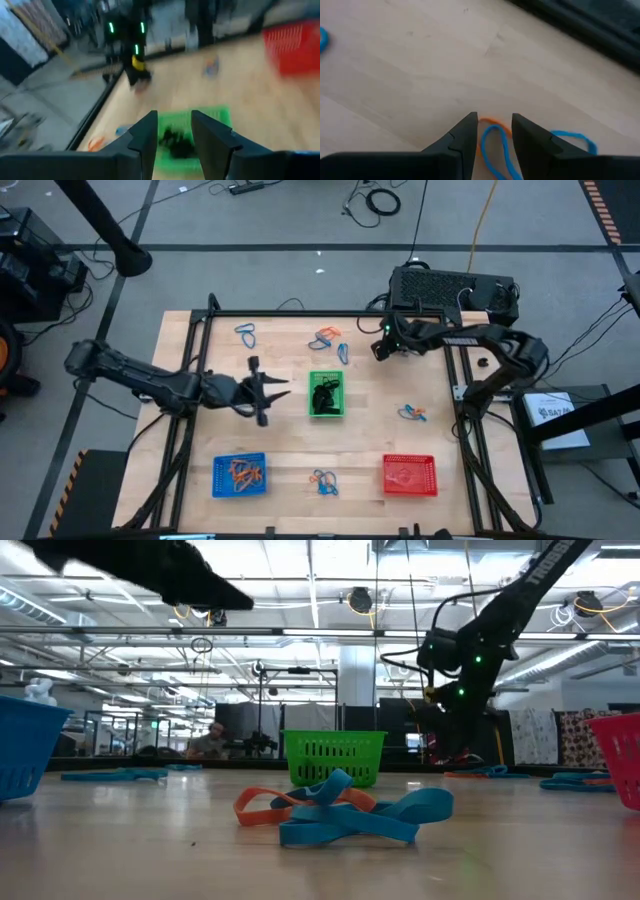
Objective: Sort rubber bands into baskets
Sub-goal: Put the orange rubber band into the blue bin
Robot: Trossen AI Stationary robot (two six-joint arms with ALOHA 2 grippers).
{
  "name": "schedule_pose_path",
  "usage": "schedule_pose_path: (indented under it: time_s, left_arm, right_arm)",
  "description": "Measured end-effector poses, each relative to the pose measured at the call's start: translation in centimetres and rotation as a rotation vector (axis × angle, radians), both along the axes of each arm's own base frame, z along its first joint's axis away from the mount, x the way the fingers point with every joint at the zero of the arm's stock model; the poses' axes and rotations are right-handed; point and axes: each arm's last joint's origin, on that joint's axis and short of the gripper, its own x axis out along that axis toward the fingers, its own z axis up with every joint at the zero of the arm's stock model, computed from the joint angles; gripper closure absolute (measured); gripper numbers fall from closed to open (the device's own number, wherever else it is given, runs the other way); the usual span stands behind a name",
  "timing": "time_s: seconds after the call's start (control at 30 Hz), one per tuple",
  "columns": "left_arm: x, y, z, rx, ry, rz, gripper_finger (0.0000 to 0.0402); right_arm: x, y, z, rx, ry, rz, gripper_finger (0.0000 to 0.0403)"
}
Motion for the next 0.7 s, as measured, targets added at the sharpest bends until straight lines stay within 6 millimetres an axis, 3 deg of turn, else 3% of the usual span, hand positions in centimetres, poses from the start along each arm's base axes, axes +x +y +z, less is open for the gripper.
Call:
schedule_pose_path:
  time_s: [0.13, 0.4, 0.57, 0.7]
  left_arm:
    - [-0.5, 0.2, -1.7, -0.062, -0.184, -0.048, 0.0275]
    - [-0.8, 0.1, -4.7, -0.068, -0.158, -0.095, 0.0275]
    - [-0.5, 0.0, -4.2, -0.041, -0.194, -0.104, 0.0275]
    - [-0.5, 0.0, -4.3, -0.038, -0.194, -0.107, 0.0275]
  right_arm:
    - [0.2, -0.4, -0.6, 0.047, -0.046, 0.012, 0.0289]
    - [0.9, -0.7, -2.6, 0.116, -0.071, -0.024, 0.0289]
    - [0.9, -1.0, -3.4, 0.131, -0.073, -0.063, 0.0299]
    - [0.5, -1.3, -3.5, 0.16, -0.063, -0.077, 0.0354]
